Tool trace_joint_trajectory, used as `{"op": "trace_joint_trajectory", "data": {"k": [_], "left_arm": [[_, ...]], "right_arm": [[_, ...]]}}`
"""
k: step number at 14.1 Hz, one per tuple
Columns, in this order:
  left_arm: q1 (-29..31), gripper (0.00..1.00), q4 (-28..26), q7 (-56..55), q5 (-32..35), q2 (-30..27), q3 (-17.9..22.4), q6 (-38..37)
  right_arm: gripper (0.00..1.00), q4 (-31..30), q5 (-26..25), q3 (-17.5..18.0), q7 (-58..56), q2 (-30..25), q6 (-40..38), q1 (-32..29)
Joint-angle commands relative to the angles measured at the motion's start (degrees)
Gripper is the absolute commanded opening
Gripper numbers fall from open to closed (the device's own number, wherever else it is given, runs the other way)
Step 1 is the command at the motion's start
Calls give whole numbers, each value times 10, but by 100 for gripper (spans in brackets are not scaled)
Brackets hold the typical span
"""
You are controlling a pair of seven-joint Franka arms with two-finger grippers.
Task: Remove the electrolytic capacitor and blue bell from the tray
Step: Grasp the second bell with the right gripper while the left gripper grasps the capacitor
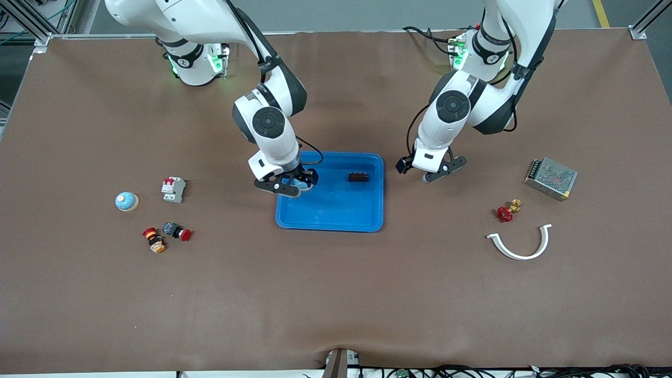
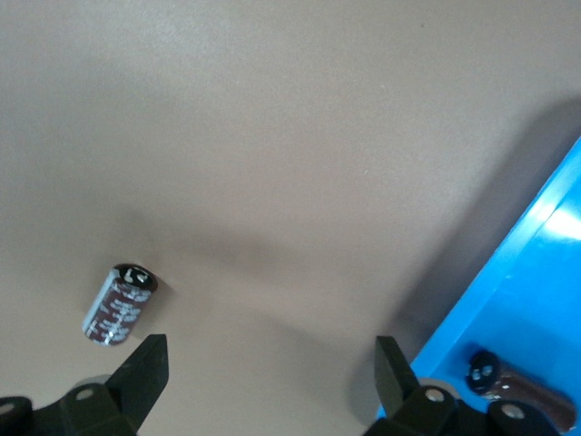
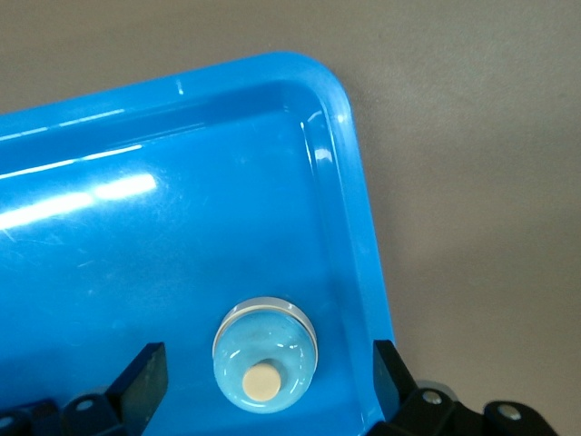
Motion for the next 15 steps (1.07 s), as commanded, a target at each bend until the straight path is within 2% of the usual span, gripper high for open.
{"op": "trace_joint_trajectory", "data": {"k": [1, 3, 6, 10, 15], "left_arm": [[5, 100, 9, -55, -14, 0, -6, -10], [3, 100, 28, -119, -66, 6, -5, -9], [-2, 100, 48, -200, -103, 20, -5, -7], [-34, 100, 107, -300, -94, 82, -2, -5], [-44, 100, 153, -405, -85, 121, -1, -4]], "right_arm": [[100, -6, -9, -6, 9, 9, 14, 12], [100, -6, -9, -6, 9, 16, 19, 18], [100, -3, -8, -5, 9, 25, 26, 32], [100, -2, -8, -6, 9, 38, 32, 32], [100, 4, -8, -6, 10, 46, 34, 28]]}}
